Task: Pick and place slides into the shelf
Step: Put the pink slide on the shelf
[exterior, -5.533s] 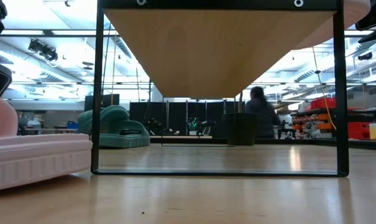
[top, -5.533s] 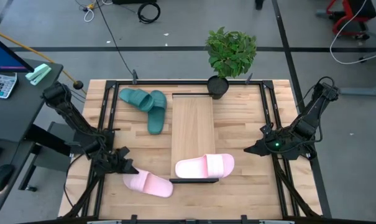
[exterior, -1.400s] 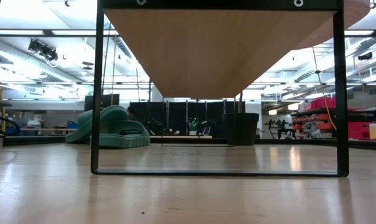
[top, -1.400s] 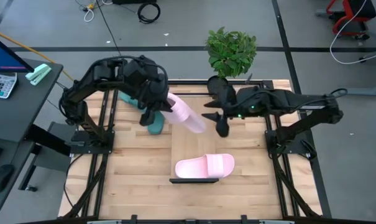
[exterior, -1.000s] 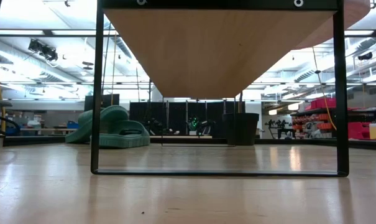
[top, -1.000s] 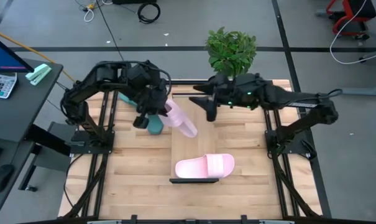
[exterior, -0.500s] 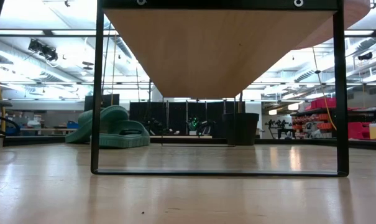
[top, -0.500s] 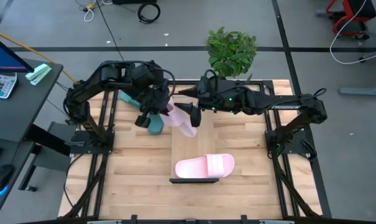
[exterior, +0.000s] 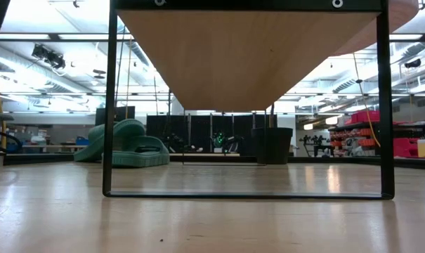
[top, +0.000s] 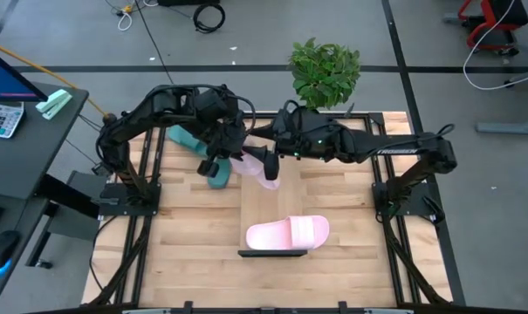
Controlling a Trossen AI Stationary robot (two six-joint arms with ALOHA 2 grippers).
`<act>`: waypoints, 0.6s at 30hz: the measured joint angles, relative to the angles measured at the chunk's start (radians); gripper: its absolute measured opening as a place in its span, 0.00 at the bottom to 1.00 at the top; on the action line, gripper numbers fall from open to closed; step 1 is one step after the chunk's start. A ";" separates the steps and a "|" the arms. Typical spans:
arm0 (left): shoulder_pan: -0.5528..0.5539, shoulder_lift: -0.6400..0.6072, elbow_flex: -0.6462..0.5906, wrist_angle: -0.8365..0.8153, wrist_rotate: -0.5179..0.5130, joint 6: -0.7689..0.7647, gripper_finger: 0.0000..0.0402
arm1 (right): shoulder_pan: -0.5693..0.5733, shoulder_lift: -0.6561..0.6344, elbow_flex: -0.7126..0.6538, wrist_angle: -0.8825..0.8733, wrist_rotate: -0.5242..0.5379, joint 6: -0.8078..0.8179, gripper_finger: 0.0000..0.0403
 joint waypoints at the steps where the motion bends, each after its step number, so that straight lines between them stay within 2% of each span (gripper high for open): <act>1: 0.000 0.002 0.000 0.002 0.000 -0.001 0.02 | 0.000 0.005 0.000 0.002 -0.002 0.006 0.63; 6: 0.000 0.004 0.000 0.000 -0.001 -0.005 0.02 | 0.000 0.028 0.000 0.006 -0.006 0.050 0.63; 9: 0.000 0.005 0.000 0.000 -0.001 -0.013 0.02 | -0.001 0.028 0.000 0.005 -0.007 0.053 0.58; 18: 0.000 0.005 0.000 0.020 -0.001 -0.007 0.02 | -0.031 0.026 0.000 -0.009 -0.045 0.085 0.30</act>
